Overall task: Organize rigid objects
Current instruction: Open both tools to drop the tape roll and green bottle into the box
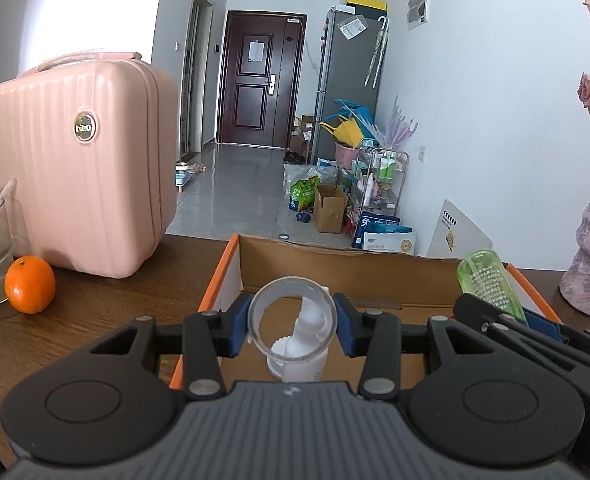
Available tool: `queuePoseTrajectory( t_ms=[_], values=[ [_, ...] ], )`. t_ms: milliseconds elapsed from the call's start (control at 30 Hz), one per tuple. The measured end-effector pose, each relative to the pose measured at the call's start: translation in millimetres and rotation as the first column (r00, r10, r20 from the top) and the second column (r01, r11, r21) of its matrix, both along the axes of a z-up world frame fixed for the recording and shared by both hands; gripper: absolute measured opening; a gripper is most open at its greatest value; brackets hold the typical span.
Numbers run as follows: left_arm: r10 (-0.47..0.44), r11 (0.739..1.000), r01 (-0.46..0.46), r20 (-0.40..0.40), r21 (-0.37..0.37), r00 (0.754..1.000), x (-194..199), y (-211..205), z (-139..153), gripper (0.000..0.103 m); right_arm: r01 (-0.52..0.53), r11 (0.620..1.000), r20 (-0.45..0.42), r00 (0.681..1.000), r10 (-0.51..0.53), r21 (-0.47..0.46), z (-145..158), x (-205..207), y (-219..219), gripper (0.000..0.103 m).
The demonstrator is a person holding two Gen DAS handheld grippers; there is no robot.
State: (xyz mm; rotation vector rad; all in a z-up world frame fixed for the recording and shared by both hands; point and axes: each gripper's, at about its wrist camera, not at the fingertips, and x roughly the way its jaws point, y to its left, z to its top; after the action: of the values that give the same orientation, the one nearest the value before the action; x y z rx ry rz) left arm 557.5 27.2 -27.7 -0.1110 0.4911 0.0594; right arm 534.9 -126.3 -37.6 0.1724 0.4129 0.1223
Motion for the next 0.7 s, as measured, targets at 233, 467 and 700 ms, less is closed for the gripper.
queuePoseTrajectory(
  t_ms=[233, 467, 700],
  values=[
    [0.004, 1.0, -0.004, -0.028, 0.003, 1.0, 10.7, 2.6, -5.7, 0.045, 0.003, 1.0, -0.036, 0.999, -0.003, -0.007, -3.1, 14.1, 1.3, 0.03],
    [-0.001, 1.0, 0.002, -0.048, 0.011, 0.999, 13.8, 3.3, -10.4, 0.045, 0.003, 1.0, -0.077, 0.997, -0.004, -0.011, -6.7, 23.7, 0.8, 0.03],
    [-0.012, 1.0, 0.012, -0.067, 0.008, 0.998, 15.8, 4.5, -13.3, 0.05, 0.004, 1.0, -0.106, 0.994, -0.006, -0.017, -10.5, 26.1, 0.1, 0.031]
  ],
)
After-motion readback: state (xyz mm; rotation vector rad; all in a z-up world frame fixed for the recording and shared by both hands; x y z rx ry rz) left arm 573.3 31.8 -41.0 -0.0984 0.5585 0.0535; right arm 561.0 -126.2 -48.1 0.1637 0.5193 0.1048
